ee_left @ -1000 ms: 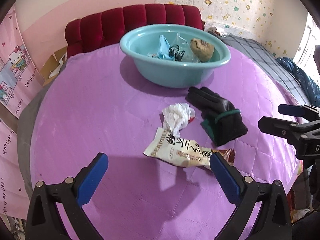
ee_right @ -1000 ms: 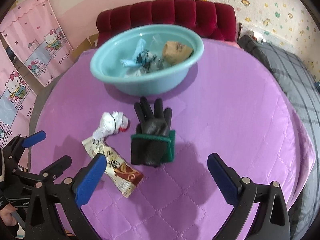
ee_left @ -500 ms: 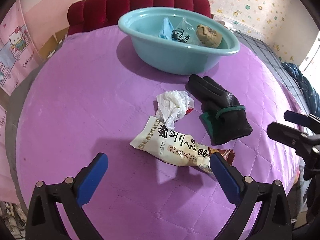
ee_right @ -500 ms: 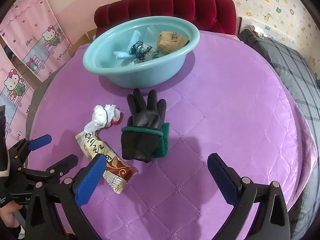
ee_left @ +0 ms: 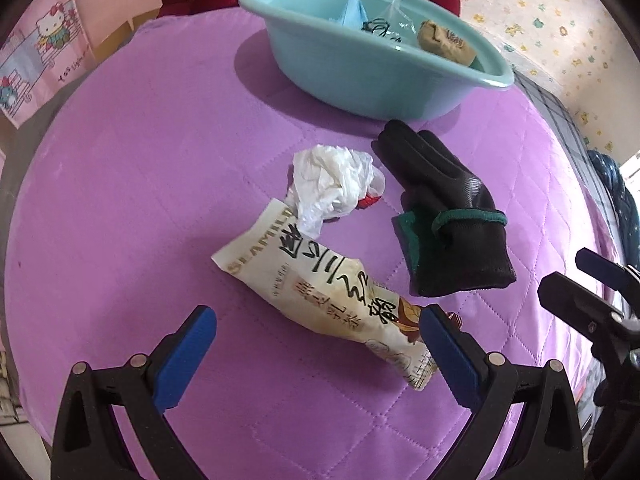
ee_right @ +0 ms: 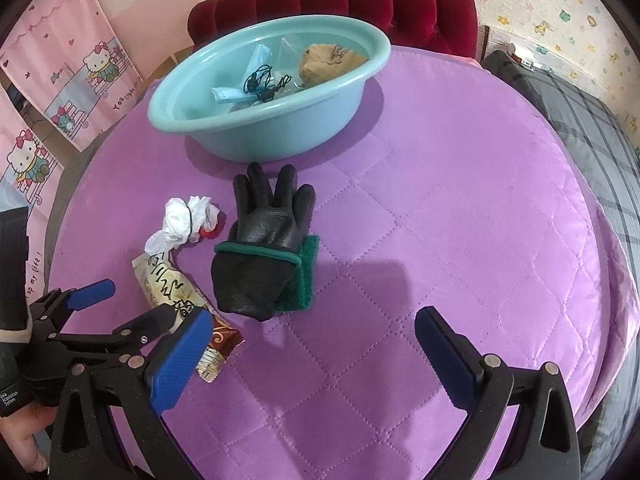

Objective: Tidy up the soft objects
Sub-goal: 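Move both grippers back toward the snack wrapper and black glove, then grasp the SEAMILD wrapper with the left gripper while the right gripper grasps the black glove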

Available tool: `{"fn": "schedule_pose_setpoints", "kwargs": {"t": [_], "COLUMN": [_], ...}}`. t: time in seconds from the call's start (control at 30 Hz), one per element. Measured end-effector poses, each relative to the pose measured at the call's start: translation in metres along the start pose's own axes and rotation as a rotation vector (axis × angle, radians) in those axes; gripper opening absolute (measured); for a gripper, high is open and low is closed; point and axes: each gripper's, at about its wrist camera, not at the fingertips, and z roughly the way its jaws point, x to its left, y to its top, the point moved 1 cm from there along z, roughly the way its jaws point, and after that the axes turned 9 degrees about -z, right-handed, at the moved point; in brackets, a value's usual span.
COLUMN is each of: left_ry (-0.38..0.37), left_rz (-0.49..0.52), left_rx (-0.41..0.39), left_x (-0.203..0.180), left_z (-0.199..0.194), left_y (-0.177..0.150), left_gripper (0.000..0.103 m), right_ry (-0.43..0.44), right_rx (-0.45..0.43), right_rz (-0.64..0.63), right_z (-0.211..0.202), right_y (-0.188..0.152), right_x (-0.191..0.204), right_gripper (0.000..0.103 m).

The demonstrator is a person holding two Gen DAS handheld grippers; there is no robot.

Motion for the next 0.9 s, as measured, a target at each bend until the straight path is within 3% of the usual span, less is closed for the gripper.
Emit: {"fn": "schedule_pose_setpoints", "kwargs": {"t": [0.1,0.17,0.3,0.37,0.43,0.63,0.9], "left_ry": [0.004,0.003,-0.03,-0.07,-0.076,-0.061,-0.021], "left_rz": [-0.027,-0.044,-0.058,-0.064,-0.063,-0.014,0.037], "left_rx": [0.018,0.036,0.042,0.055,0.05,0.011,-0.035], "left_x": [0.0,0.0,0.001,0.003,0.005,0.007,0.015], "left_z": [0.007,0.013,0.016,0.017,0.016,-0.001,-0.017], "left_y": [-0.001,-0.001,-0.004,-0.006,-0.009,-0.015,-0.019], "left_gripper": [0.091,0.073,0.058,0.041,0.035,0.026,0.025], "right_ry": [0.003,0.004,0.002,-0.003,0.0,0.021,0.054], "right_rx": [0.003,0.004,0.002,-0.002,-0.005,-0.011,-0.001], "right_rz": [-0.016,-0.028,-0.052,-0.061,-0.063,-0.078,-0.108], "right_z": [0.004,0.005,0.005,0.004,0.003,0.007,0.015], "right_y": [0.0,0.0,0.002,0.004,0.006,0.012,0.017], "right_x": [0.0,-0.001,-0.001,-0.001,-0.001,0.002,0.011], "right_gripper": [0.103,0.103,0.103,0.103,0.103,0.103,0.103]}}
